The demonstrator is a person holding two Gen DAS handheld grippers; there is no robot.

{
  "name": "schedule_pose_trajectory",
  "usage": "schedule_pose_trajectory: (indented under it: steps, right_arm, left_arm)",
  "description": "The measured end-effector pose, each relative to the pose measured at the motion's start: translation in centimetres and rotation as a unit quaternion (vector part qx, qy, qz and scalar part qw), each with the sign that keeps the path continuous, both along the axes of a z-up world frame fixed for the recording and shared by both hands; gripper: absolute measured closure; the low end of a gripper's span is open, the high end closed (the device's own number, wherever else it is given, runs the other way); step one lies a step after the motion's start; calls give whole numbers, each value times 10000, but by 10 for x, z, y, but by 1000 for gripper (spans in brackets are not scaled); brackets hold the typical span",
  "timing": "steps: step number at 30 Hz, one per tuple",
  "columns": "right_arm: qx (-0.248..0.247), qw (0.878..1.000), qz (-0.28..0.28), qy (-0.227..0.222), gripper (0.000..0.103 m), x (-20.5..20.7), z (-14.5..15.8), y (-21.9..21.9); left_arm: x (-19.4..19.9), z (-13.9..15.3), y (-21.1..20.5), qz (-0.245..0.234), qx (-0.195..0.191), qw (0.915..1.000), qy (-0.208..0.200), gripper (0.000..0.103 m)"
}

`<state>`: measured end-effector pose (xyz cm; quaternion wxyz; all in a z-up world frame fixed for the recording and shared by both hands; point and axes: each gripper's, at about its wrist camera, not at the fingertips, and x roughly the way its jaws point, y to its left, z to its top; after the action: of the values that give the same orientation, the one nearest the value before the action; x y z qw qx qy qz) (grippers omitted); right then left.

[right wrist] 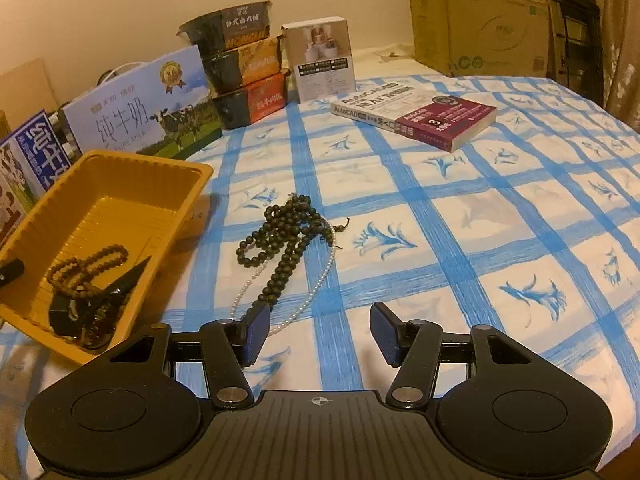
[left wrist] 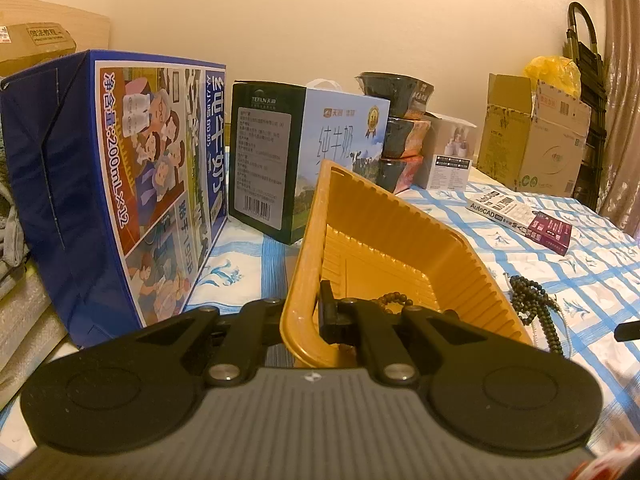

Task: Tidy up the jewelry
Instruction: 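Move the open right tool back over the remaining bead strands, then grasp a dark bead strand with the right tool and lift it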

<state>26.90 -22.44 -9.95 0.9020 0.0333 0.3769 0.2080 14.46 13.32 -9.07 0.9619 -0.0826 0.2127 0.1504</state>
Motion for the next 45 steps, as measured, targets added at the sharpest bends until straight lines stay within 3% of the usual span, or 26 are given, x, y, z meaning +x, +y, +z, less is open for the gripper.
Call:
schedule_pose_trajectory:
  steps: [15,27,41,45]
  right_arm:
    - [-253,9960,674,-528,60,29,-7,22]
    - [-716,9811,1498,-993,68,68,-28,67]
    - [-1109,9762,1568,-1005,71,103,-50,96]
    - [-1137,9777,1509,-919,79,107,-56,99]
  left_arm:
    - [0,-1,1,-19,6,10000,5,97]
    - [3,-3,4,-16,22,10000,51,97]
    - [4,-3,4,-44,54,10000,63,97]
    - [4,-3,5,-48,57,9999,67,97]
